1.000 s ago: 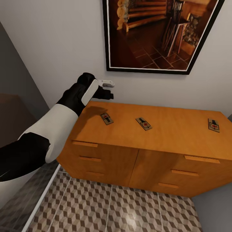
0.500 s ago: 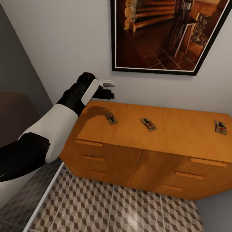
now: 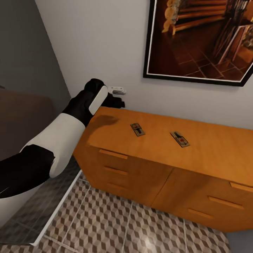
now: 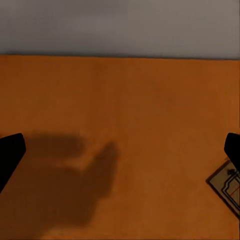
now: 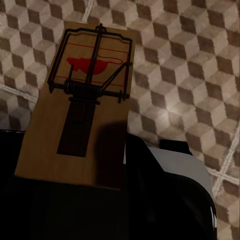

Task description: Take the four mousetraps from the cabinet in the bathroom and place them on the bathroom floor. Make sure all four end up on the same floor surface, and ensure that at least two of them are either under or directly next to the same bathroom sink.

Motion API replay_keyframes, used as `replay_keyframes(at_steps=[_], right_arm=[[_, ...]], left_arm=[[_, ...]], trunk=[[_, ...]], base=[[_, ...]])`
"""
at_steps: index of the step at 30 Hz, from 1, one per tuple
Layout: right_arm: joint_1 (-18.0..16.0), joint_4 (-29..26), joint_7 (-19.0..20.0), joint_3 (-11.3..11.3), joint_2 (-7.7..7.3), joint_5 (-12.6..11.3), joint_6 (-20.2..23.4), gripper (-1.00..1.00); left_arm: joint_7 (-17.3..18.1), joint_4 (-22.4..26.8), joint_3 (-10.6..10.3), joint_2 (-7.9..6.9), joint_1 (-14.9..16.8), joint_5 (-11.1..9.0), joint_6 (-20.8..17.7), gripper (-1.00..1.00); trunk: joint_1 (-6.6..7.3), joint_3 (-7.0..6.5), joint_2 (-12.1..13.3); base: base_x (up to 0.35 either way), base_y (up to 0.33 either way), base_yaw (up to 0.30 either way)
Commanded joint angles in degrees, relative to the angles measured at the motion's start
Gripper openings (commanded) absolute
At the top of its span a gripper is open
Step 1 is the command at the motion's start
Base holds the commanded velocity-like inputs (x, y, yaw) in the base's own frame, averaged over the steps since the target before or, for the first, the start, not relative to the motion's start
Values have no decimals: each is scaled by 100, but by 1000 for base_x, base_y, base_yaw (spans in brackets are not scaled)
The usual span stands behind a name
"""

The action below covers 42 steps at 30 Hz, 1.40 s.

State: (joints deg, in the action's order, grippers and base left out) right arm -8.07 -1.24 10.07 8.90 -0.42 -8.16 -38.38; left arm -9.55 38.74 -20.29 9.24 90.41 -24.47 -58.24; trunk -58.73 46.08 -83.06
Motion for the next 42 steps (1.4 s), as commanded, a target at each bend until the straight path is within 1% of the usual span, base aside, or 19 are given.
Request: replay_keyframes(at_steps=[1, 8, 14, 28, 35, 37, 40, 41, 42], right_arm=[[-1, 1, 39, 42, -4, -78, -12, -100], [-1, 1, 39, 42, -14, -88, -14, -100], [-1, 1, 39, 42, -12, -85, -12, -100], [-1, 1, 32, 39, -11, -81, -10, -100], [-1, 28, 15, 49, 14, -75, 61, -100], [-1, 36, 14, 50, 17, -73, 195, -100], [-1, 42, 22, 47, 12, -72, 566, -100], [-1, 43, 33, 45, 8, -72, 794, -100], [-1, 43, 39, 45, 6, -72, 900, -100]], left_arm=[[-56, 18, -17, -1, 5, -58, -11, 100], [-56, 203, -34, -1, 11, -58, -11, 100], [-56, 301, -36, -3, 12, -58, -11, 100], [-56, 479, -45, -8, 12, -58, -11, 100], [-56, 488, -43, -10, 12, -58, -11, 100], [-56, 491, -44, -10, 12, -58, -11, 100], [-56, 491, -45, -10, 12, -58, -11, 100], [-56, 492, -45, -10, 12, -58, -11, 100], [-56, 492, -45, -10, 12, -58, -11, 100]], trunk=[[0, 4, -2], [0, 4, -2], [0, 4, -2], [0, 4, -2], [0, 4, -2], [0, 4, -2], [0, 4, -2], [0, 4, -2], [0, 4, -2]], base=[[0, 0, 254], [0, -19, 251], [0, -217, 186], [0, -279, 16], [0, -119, 0], [0, -28, 0], [0, -13, 0], [0, -6, 0], [0, -5, 0]])
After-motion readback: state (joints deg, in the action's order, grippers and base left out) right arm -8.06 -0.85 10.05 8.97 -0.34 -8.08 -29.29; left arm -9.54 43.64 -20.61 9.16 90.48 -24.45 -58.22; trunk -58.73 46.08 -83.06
